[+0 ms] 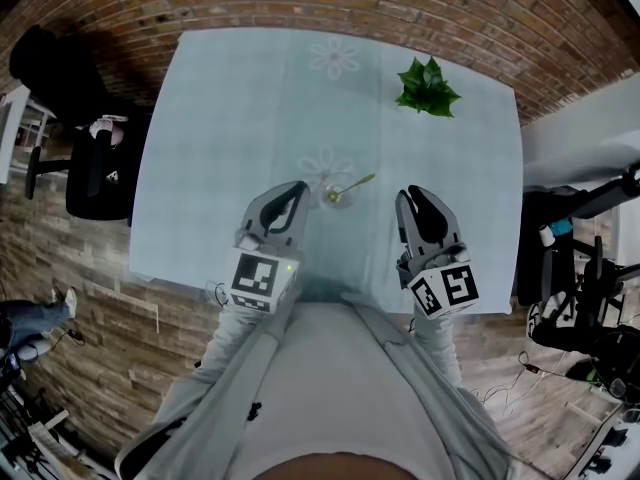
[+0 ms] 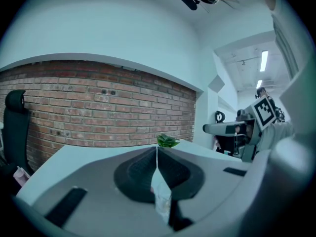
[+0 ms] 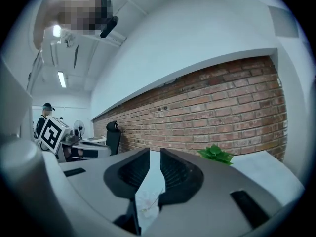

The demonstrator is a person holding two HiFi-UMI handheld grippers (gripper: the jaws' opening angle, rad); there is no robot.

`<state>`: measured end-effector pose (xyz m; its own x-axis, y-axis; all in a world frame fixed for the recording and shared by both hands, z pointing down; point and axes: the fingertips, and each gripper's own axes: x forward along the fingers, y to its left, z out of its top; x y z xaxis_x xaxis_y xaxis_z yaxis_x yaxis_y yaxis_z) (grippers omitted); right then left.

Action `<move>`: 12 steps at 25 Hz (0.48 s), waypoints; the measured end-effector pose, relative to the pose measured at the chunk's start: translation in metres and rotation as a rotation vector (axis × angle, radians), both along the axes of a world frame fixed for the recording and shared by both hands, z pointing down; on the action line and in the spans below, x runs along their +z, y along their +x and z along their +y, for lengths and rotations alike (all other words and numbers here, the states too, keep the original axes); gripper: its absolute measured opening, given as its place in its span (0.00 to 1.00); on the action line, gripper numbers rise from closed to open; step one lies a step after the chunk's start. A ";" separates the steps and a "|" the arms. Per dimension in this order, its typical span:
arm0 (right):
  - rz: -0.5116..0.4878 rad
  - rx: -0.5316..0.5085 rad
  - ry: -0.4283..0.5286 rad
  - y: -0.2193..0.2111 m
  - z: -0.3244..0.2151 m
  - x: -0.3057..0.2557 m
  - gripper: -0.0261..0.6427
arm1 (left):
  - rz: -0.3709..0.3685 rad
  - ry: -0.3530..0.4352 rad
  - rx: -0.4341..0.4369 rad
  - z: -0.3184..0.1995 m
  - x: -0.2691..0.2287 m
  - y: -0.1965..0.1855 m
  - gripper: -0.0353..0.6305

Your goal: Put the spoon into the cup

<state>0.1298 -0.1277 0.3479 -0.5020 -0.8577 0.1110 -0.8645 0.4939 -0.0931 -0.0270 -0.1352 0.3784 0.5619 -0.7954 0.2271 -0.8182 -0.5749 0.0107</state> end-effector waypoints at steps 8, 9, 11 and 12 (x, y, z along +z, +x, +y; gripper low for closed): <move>0.023 0.057 0.021 0.012 0.009 -0.005 0.10 | -0.013 0.007 0.011 0.005 -0.004 -0.002 0.09; 0.022 0.061 0.020 0.014 0.011 -0.005 0.09 | -0.015 0.007 0.007 0.006 -0.004 -0.004 0.09; 0.028 0.068 0.021 0.018 0.014 -0.006 0.08 | -0.018 0.007 0.001 0.008 -0.004 -0.006 0.09; 0.033 0.070 0.023 0.019 0.015 -0.006 0.07 | -0.018 0.007 -0.001 0.009 -0.004 -0.007 0.09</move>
